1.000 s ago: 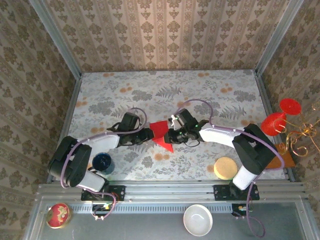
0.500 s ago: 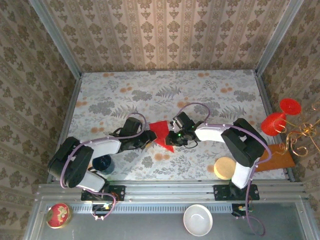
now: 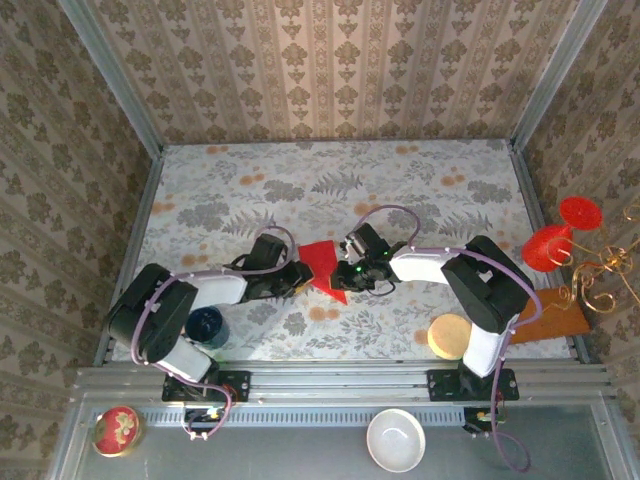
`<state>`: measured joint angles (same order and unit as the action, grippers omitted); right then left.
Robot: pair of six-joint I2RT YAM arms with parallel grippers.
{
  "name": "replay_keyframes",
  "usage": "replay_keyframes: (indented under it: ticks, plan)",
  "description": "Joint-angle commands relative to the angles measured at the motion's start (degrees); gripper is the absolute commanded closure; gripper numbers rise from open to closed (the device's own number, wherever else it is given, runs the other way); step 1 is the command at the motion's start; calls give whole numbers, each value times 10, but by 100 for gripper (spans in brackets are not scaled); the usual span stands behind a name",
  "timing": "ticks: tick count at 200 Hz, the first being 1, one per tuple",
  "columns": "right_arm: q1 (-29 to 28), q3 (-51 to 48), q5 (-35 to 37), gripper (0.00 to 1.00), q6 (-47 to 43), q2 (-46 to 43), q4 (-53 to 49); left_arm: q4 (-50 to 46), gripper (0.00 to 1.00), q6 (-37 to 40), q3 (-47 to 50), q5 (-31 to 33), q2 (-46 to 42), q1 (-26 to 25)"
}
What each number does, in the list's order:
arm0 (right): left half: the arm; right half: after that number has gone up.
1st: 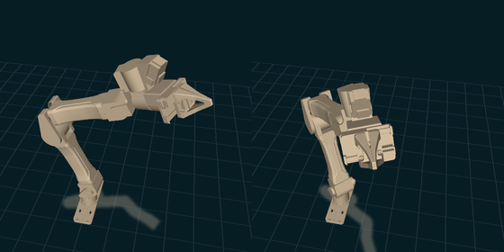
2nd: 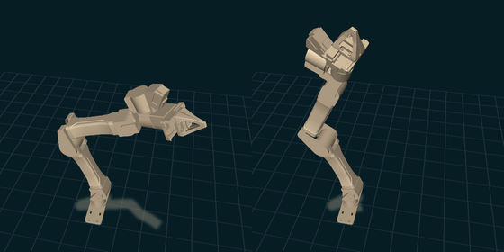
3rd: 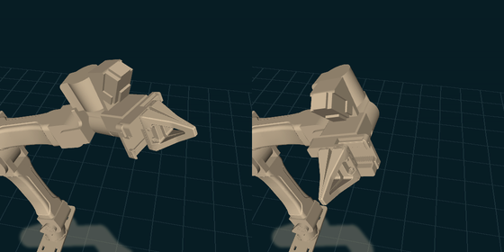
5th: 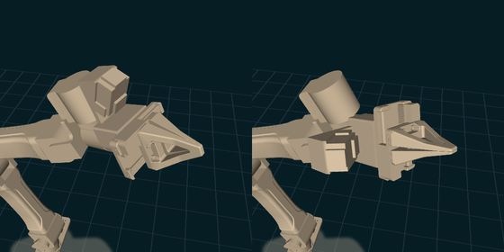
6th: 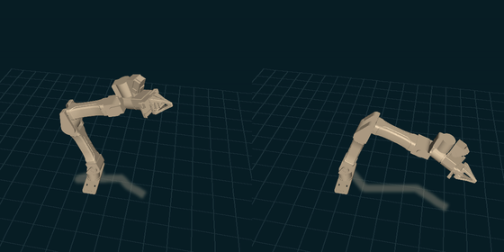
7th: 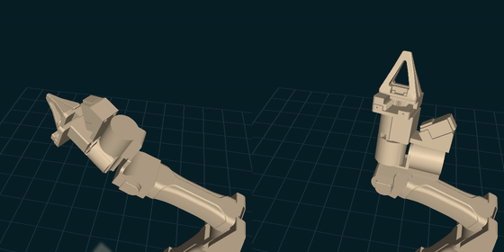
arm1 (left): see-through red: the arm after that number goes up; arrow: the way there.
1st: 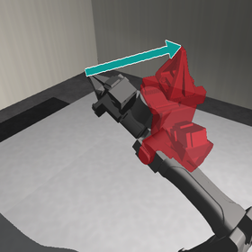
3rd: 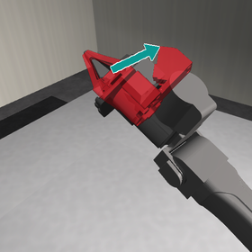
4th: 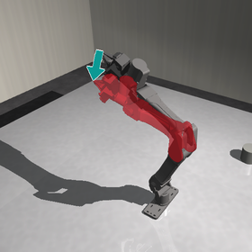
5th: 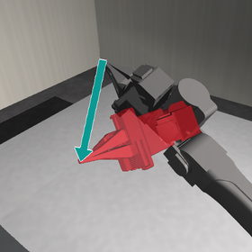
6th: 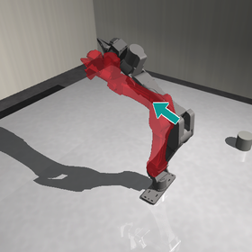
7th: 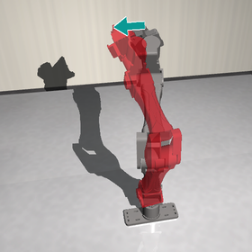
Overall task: Fold a paper plane with a square sheet of paper (pick it up from the middle)
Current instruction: Third fold the triangle at the center of the table, then fourth fold the wing at the center of the table.
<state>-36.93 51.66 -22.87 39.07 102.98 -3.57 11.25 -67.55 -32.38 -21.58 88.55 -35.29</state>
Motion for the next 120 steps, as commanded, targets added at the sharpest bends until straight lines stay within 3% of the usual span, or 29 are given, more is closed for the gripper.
replay_keyframes:
  ticks: [1,120]
  plan:
    - [2,-14,19,79,-3,23,-17,13,69,-7,-20,-14,16,-5]
    - [3,-22,21,79,-10,18,-13,60,75,4,-19,-52,22,15]
